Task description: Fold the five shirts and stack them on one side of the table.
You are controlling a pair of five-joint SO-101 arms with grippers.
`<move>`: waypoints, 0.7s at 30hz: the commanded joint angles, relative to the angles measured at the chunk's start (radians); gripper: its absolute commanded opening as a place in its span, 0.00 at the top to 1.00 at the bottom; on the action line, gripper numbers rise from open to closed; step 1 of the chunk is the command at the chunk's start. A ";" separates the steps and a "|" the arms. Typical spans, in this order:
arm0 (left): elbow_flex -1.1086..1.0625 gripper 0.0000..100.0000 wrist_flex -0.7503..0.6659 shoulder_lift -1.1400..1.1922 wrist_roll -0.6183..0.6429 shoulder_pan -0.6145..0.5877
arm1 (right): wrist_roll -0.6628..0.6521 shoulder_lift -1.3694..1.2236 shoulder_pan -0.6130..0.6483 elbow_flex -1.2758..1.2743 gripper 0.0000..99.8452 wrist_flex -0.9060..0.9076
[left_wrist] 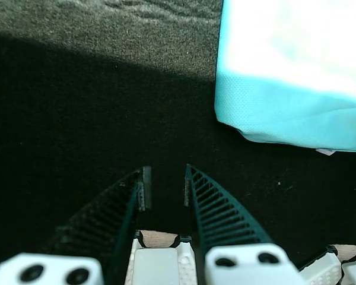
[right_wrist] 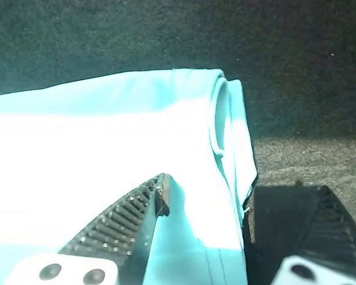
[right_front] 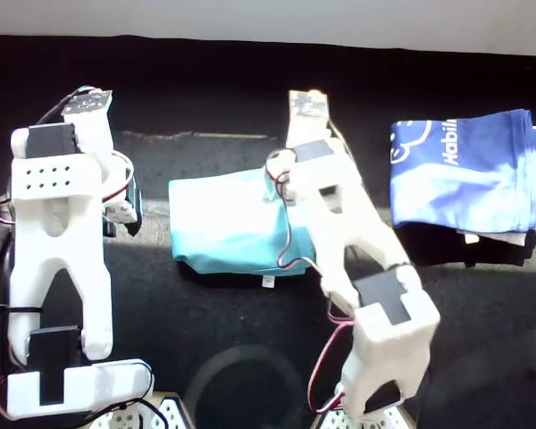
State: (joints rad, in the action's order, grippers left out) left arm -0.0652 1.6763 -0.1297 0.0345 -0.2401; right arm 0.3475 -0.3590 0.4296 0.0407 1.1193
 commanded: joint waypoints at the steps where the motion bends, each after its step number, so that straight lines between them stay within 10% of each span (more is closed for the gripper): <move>1: 0.008 0.89 -0.011 -0.042 0.002 -0.016 | 0.021 -0.084 0.007 0.105 0.64 0.024; 9: 0.012 0.89 -0.011 -0.039 0.002 -0.016 | 0.028 -0.260 -0.005 0.193 0.65 0.024; 16: 0.013 0.89 -0.011 -0.044 0.002 -0.016 | 0.025 -0.315 -0.005 0.206 0.97 0.050; 21: 0.013 0.89 -0.011 -0.044 0.002 -0.016 | -0.071 -0.312 -0.016 0.245 0.99 0.107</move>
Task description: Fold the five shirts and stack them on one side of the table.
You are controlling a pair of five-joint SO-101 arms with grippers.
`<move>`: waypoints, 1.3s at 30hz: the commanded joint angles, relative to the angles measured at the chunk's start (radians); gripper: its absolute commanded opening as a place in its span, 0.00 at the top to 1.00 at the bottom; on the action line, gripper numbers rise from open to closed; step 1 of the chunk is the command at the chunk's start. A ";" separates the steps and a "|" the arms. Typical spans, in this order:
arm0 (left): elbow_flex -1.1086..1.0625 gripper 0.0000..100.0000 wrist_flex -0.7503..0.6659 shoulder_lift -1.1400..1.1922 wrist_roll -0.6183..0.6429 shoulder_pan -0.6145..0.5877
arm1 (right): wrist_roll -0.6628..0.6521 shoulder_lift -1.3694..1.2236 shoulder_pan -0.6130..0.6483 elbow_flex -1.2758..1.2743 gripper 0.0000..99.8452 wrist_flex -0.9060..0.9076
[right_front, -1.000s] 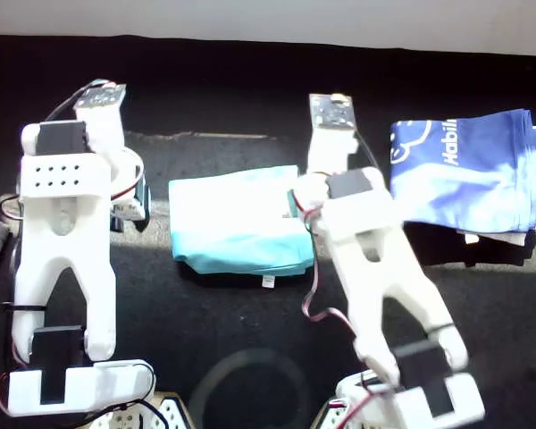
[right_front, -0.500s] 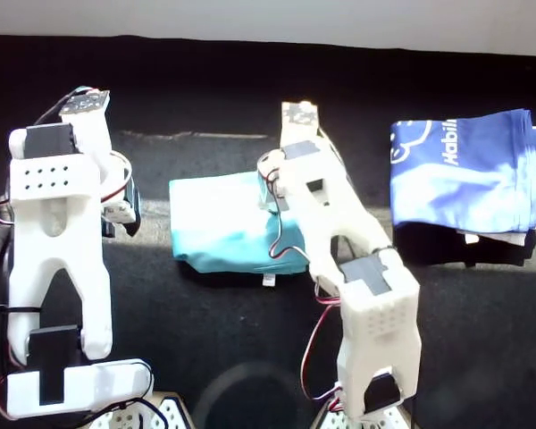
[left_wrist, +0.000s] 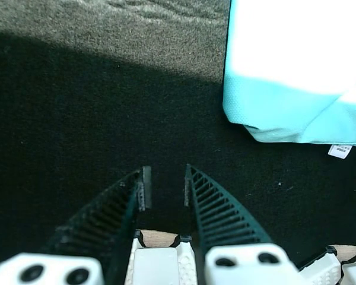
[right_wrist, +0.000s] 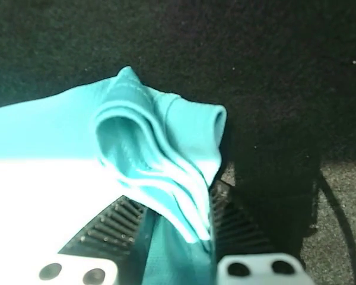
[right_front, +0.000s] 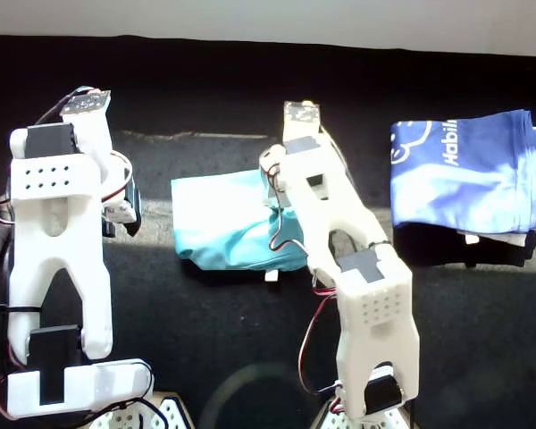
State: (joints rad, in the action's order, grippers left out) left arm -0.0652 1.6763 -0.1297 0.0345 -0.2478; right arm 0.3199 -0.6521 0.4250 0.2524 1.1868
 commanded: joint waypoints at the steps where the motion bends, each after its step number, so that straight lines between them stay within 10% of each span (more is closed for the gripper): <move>1: 0.013 0.89 -0.011 -0.044 0.002 -0.008 | -0.052 -0.018 -0.022 0.061 0.99 0.068; 16: 0.004 0.89 -0.087 -0.036 0.002 -0.008 | -0.420 0.019 -0.318 1.003 0.99 0.576; 39: 0.004 0.89 -0.087 -0.044 0.002 -0.007 | -0.667 0.526 -0.593 0.693 0.99 0.572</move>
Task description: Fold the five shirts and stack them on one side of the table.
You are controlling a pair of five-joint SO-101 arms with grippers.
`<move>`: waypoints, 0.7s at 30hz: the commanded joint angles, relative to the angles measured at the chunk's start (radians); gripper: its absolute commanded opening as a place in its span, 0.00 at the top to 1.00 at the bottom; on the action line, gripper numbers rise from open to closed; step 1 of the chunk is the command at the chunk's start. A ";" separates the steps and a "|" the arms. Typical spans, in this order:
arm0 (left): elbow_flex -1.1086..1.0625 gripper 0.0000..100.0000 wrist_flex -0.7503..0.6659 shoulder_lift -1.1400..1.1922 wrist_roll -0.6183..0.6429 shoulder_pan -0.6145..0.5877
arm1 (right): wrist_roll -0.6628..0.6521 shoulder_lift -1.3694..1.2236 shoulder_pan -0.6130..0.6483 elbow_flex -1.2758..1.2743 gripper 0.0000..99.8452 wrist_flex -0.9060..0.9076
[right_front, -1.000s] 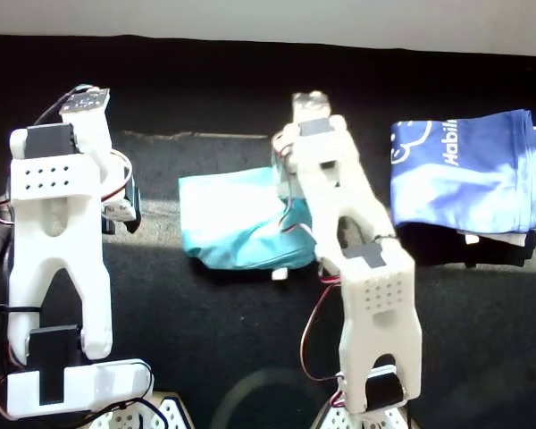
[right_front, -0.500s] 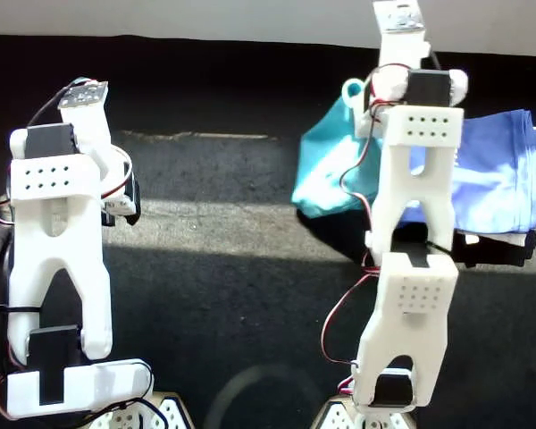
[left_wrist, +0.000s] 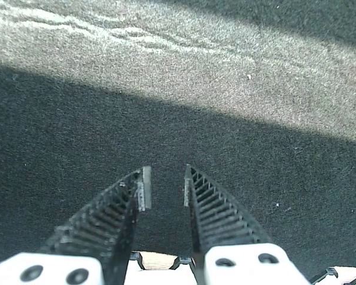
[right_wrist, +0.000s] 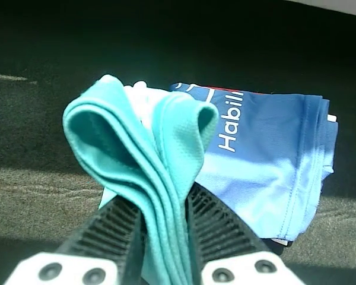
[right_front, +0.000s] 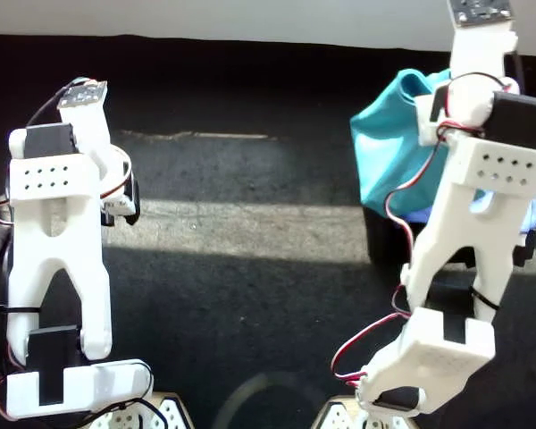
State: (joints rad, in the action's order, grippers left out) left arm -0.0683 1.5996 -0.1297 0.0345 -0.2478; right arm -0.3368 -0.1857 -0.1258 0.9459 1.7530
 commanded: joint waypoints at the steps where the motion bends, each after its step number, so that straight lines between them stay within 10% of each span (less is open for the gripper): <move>1: 0.007 0.89 -0.011 -0.044 0.002 -0.007 | -0.017 0.059 -0.059 -0.008 0.99 -0.004; 21: 0.007 0.89 -0.011 -0.038 0.002 -0.008 | -0.219 -0.397 -0.312 0.001 0.99 -0.358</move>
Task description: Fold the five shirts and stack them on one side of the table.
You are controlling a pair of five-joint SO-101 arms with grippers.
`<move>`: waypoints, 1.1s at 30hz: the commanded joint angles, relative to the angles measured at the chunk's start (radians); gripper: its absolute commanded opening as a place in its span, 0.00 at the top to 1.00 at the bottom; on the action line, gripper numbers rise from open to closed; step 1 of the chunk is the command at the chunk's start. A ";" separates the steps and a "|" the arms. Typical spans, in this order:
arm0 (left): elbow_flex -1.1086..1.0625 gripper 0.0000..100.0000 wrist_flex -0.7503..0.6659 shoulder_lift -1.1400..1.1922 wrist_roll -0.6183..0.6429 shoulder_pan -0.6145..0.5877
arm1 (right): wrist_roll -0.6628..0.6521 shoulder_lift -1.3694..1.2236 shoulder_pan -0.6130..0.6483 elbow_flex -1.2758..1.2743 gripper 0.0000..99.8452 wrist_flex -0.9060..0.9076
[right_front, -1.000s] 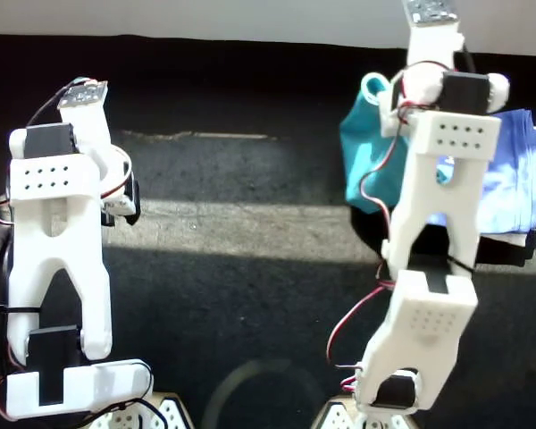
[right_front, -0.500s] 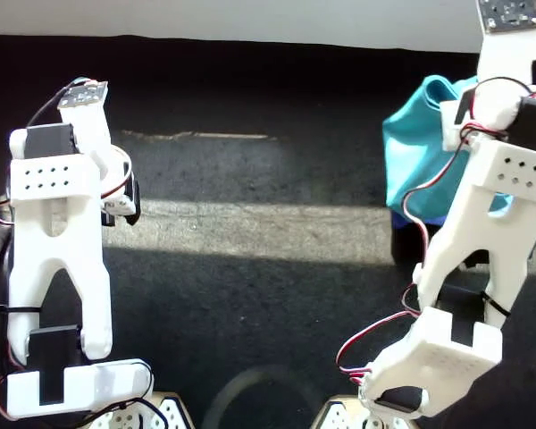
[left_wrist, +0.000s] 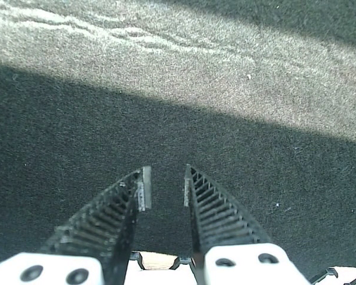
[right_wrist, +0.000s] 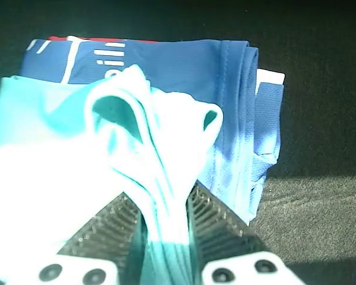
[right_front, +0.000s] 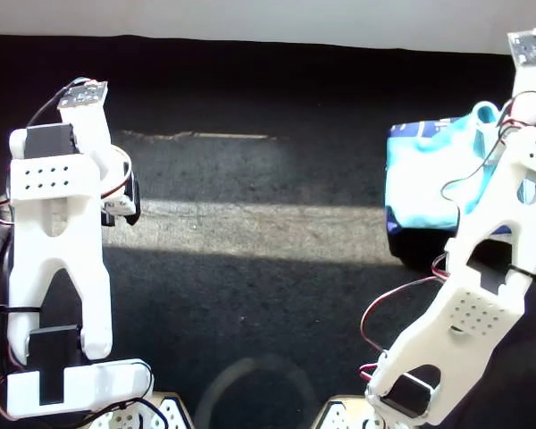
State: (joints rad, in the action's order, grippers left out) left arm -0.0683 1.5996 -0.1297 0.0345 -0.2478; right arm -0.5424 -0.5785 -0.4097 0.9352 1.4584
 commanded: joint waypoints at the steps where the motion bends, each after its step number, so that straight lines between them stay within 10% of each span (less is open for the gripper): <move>1: 0.007 0.89 -0.011 -0.036 0.002 -0.008 | -0.014 -0.010 -0.036 0.012 0.99 -0.081; 9: 0.007 0.89 -0.011 -0.036 0.002 -0.005 | -0.014 -0.019 -0.058 0.002 0.97 -0.182; 15: 0.007 0.89 -0.009 -0.038 0.002 -0.005 | -0.008 -0.018 -0.062 0.010 0.67 -0.174; 29: 0.079 0.89 -0.003 -0.105 0.000 -0.131 | 0.147 -0.019 -0.042 0.306 0.68 -0.007; 33: 0.084 0.89 -0.009 -0.119 0.000 -0.168 | 0.147 -0.021 0.015 0.205 0.84 -0.015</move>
State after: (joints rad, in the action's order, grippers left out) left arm -0.0207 1.5996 -0.2094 0.0345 -0.3936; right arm -0.4074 -0.6045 -0.4419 1.1623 1.4446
